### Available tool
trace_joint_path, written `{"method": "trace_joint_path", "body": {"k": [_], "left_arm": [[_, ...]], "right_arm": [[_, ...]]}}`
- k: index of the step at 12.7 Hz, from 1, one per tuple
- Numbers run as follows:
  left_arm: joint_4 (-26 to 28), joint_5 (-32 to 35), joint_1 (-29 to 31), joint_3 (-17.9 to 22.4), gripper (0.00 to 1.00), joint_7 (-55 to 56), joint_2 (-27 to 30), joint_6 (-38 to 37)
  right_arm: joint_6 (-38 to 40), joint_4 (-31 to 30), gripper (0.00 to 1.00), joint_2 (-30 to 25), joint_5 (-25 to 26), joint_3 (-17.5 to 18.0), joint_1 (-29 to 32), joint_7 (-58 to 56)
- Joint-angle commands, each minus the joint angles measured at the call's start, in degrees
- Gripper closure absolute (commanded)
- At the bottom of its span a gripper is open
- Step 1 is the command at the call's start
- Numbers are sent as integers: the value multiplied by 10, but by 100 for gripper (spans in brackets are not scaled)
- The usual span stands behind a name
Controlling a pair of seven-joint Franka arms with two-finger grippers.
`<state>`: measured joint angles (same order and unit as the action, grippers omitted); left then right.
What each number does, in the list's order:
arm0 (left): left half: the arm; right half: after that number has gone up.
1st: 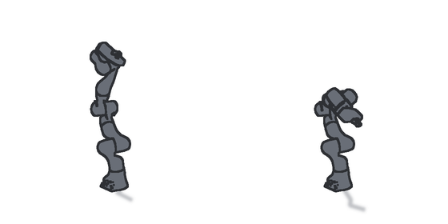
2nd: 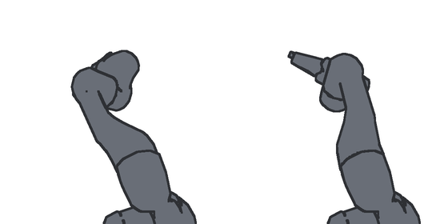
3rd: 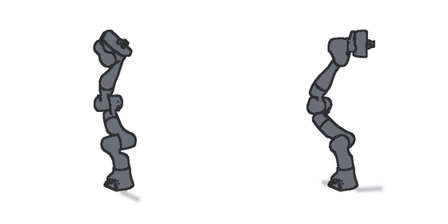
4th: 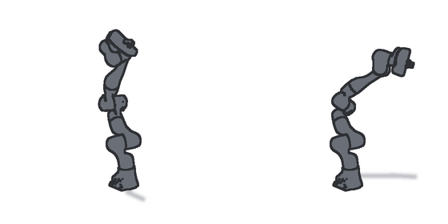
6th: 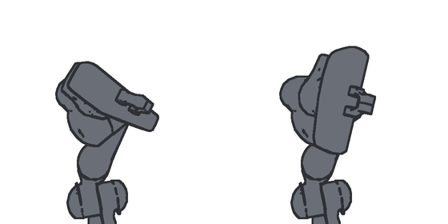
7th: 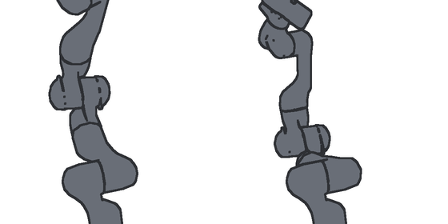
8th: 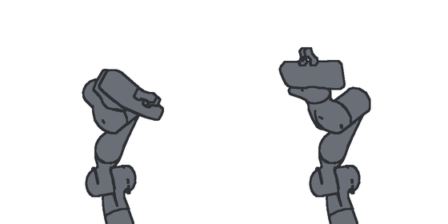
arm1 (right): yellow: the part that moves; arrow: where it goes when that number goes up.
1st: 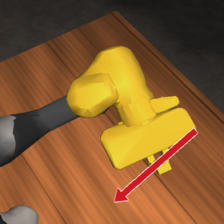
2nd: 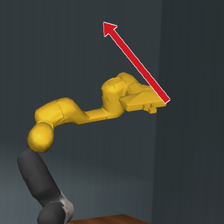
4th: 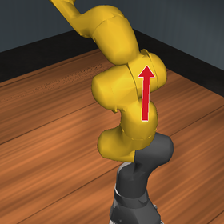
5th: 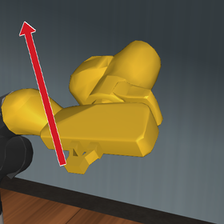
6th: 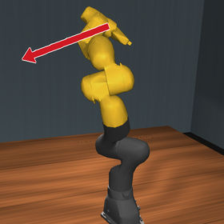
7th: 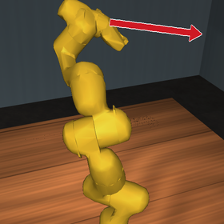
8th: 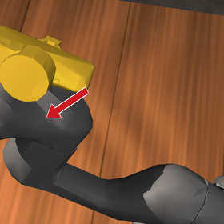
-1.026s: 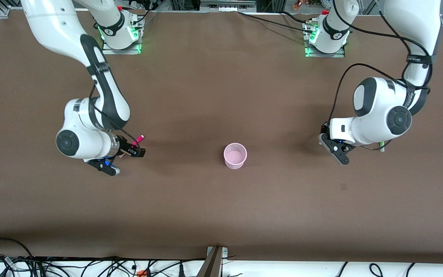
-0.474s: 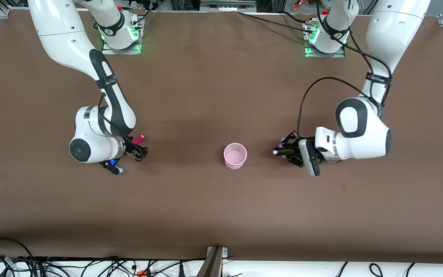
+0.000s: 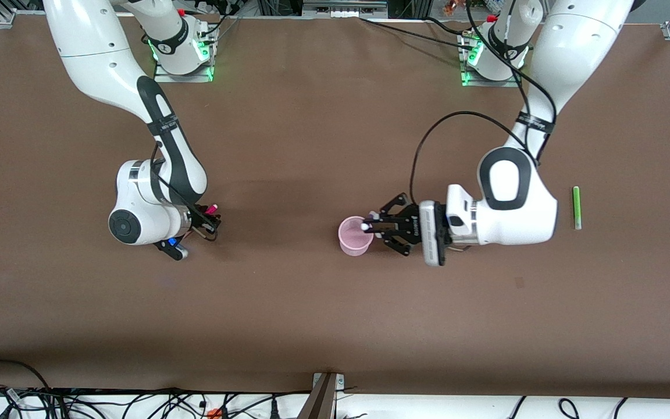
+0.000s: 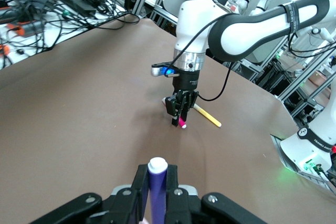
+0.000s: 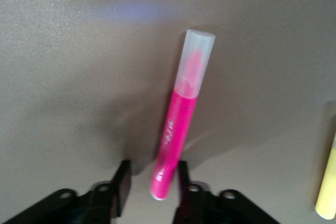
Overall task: Organize pens into pink holder with both arms
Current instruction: 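Drop the purple marker into the cup while the right gripper lifts the pink marker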
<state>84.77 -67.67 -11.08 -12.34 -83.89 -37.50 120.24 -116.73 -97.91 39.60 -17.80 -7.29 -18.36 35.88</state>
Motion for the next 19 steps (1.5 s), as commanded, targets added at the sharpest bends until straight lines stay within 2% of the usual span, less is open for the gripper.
{"method": "trace_joint_path", "body": {"k": [1, 4, 7, 8, 11, 13, 15, 18, 19], "left_arm": [[-22, 15, -31, 1, 100, -68, -21, 42], [-15, 57, -54, 4, 100, -80, -21, 76], [-13, 111, -51, 5, 100, -81, -20, 77], [-2, 112, -50, 4, 1, -86, -19, 78], [-2, 115, -53, 7, 0, -81, 0, 78], [1, 167, -46, 8, 0, -46, 22, 74], [1, 288, -39, 13, 0, 86, 52, 41], [-6, 483, -16, 14, 0, 271, 92, -86], [-10, 520, -16, 14, 0, 317, 96, -117]], "right_arm": [[0, -11, 81, -4, -7, 1, 1, -12], [4, -9, 93, -4, -7, 1, 5, -22], [29, 8, 97, -10, -13, 3, 3, -22], [60, 28, 97, -11, -33, 3, 5, -24], [162, 86, 100, -11, -107, 2, 15, -26], [202, 97, 100, -12, -184, 1, 17, -26], [234, 97, 100, -14, -257, 1, 29, -27], [274, 97, 100, -11, -409, 1, 43, -26], [281, 97, 100, -8, -457, 2, 43, -22]]}}
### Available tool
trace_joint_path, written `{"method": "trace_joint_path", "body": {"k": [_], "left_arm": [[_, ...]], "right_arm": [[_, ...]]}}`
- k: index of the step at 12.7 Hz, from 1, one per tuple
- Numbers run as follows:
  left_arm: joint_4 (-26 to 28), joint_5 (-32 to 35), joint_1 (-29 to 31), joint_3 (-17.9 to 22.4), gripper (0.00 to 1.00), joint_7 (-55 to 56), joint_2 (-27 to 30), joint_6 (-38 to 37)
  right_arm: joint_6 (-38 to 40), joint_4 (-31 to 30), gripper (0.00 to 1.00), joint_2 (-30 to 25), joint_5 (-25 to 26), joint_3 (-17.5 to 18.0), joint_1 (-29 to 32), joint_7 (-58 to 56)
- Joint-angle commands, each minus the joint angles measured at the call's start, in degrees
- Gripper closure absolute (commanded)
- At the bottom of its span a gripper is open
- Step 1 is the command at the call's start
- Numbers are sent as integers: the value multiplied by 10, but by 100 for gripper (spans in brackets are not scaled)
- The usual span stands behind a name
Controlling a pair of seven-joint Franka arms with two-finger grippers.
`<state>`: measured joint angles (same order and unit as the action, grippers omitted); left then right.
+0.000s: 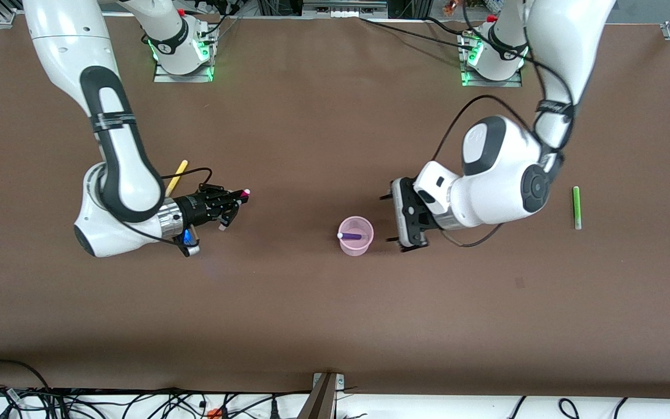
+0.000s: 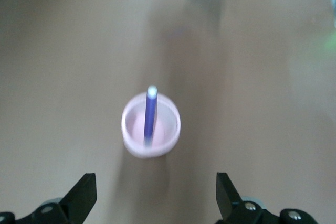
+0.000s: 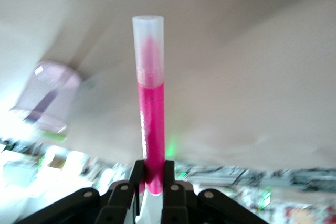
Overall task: Organize pens into pink holder with both arms
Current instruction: 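Carry the pink marker over the cup while the left gripper withdraws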
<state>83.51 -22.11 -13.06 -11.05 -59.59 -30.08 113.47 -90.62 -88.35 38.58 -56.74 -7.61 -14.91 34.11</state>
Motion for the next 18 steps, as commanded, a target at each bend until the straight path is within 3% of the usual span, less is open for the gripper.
{"method": "trace_joint_path", "body": {"k": [1, 5, 9, 12, 13, 15, 18], "left_arm": [[-5, 95, 5, 3, 0, 95, 22, -76], [-62, 259, 5, 31, 0, 167, 24, -222], [-103, 276, 8, 89, 0, 344, 57, -292], [-106, 274, 8, 111, 0, 367, 95, -297], [-92, 274, 8, 125, 0, 379, 138, -287], [-67, 272, 18, 129, 0, 456, 170, -284], [99, 253, 73, 124, 0, 552, 286, -198]], "right_arm": [[20, 0, 100, 4, -112, 7, 3, -1], [5, -5, 100, 17, -305, 28, -34, 17], [-137, -5, 100, 24, -462, 28, -139, 30], [-220, 0, 100, 35, -553, 28, -201, 30], [-234, 3, 100, 40, -563, 28, -211, 27], [-254, 14, 100, 57, -578, 28, -226, 21], [-262, 40, 100, 84, -578, 28, -230, 18]]}}
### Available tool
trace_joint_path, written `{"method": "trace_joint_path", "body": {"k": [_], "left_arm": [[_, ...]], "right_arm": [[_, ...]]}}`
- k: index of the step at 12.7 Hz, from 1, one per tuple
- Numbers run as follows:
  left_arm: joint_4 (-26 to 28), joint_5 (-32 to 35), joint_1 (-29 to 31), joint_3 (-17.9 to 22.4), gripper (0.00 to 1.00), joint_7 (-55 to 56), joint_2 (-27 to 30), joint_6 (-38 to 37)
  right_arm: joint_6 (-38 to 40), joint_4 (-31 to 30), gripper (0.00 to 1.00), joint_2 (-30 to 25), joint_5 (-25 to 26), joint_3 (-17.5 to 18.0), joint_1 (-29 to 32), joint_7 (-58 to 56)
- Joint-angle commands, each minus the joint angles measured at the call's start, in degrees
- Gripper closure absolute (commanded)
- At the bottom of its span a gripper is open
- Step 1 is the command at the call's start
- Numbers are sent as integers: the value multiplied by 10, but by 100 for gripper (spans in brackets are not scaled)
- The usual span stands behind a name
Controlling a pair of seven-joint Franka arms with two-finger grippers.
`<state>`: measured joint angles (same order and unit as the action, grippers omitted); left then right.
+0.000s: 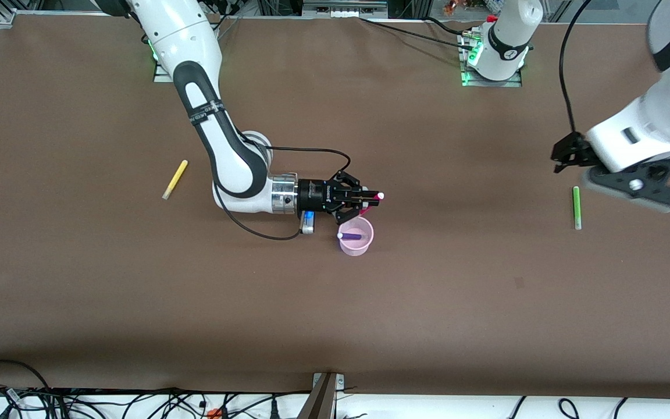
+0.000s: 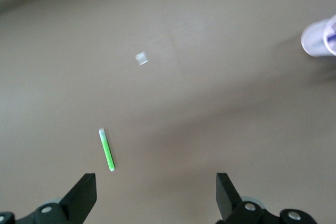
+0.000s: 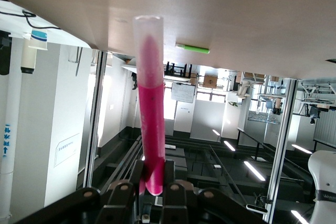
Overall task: Organize pens into pink holder with both arms
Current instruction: 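Carry the pink marker over the cup while the left gripper withdraws, then lower the pink marker into the pink cup and open the right gripper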
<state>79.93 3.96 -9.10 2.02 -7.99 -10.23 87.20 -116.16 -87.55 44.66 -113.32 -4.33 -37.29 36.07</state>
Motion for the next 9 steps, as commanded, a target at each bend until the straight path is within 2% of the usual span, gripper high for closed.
{"method": "trace_joint_path", "body": {"k": [1, 7, 9], "left_arm": [[163, -13, 44, -10, 0, 40, 102, 71], [161, -26, 67, -10, 0, 35, 107, 72], [161, -26, 93, -40, 0, 35, 109, 72]], "right_arm": [[-7, 40, 100, 31, -12, -5, -6, -5], [-7, 79, 100, 76, -10, -9, -1, -13], [-6, 79, 98, 81, -9, -10, 1, -26]]}}
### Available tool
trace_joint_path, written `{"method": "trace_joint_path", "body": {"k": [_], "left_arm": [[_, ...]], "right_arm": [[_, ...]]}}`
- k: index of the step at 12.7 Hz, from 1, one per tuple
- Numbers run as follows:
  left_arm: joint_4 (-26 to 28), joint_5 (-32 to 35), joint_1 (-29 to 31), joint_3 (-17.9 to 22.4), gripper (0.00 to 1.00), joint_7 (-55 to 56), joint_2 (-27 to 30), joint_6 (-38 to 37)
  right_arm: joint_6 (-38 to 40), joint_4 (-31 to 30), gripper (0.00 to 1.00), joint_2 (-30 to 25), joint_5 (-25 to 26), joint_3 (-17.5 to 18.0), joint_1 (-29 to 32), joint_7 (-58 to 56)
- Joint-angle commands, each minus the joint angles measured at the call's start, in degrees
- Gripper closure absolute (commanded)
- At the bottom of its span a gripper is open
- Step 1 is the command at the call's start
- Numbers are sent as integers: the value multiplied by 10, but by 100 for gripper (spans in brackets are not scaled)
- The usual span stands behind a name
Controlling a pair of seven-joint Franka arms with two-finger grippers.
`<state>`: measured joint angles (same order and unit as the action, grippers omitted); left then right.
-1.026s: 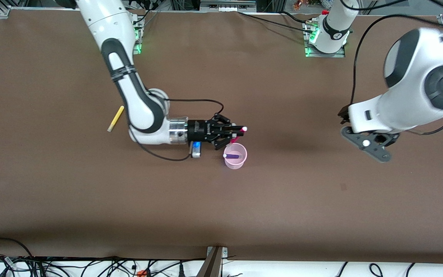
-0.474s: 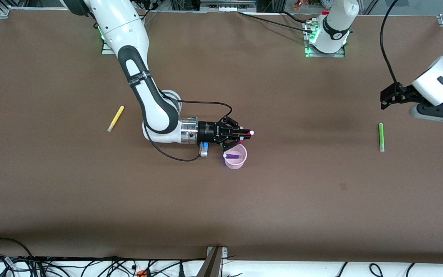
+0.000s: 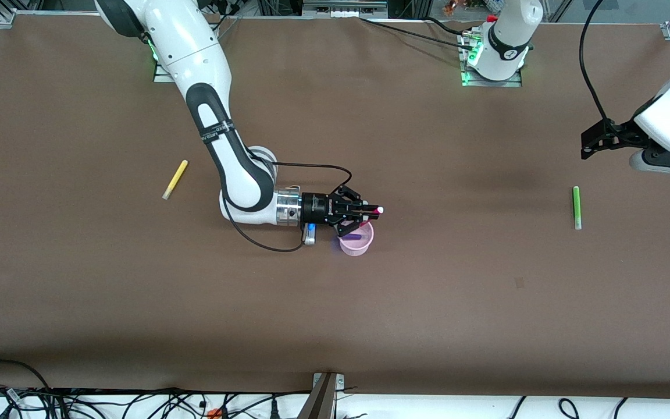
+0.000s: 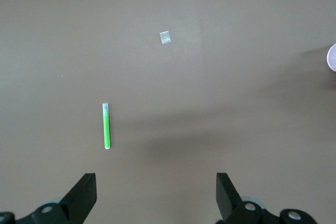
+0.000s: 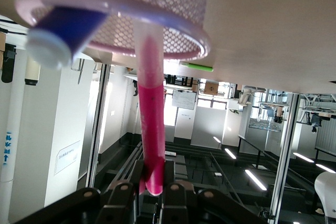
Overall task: Organize pens into pink holder with both arms
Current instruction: 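Lower the pink marker into the pink cup and open the right gripper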
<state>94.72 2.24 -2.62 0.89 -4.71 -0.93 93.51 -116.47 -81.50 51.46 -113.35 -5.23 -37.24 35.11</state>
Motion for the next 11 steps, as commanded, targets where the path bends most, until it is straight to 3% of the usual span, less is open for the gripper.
{"method": "trace_joint_path", "body": {"k": [1, 3, 7, 11], "left_arm": [[13, -9, 38, -43, 0, 3, 16, 9], [13, -8, 38, -48, 0, 7, 15, 9], [13, -10, 38, -41, 0, 8, 16, 9], [19, -11, 31, -32, 0, 7, 19, 22]], "right_arm": [[-2, 19, 85, 16, -8, -1, 1, -25], [-3, 18, 0, 20, -6, -1, 1, -51], [-15, 19, 0, 5, 3, -24, -5, -54], [-9, 17, 0, -56, 166, -75, -3, -50]]}}
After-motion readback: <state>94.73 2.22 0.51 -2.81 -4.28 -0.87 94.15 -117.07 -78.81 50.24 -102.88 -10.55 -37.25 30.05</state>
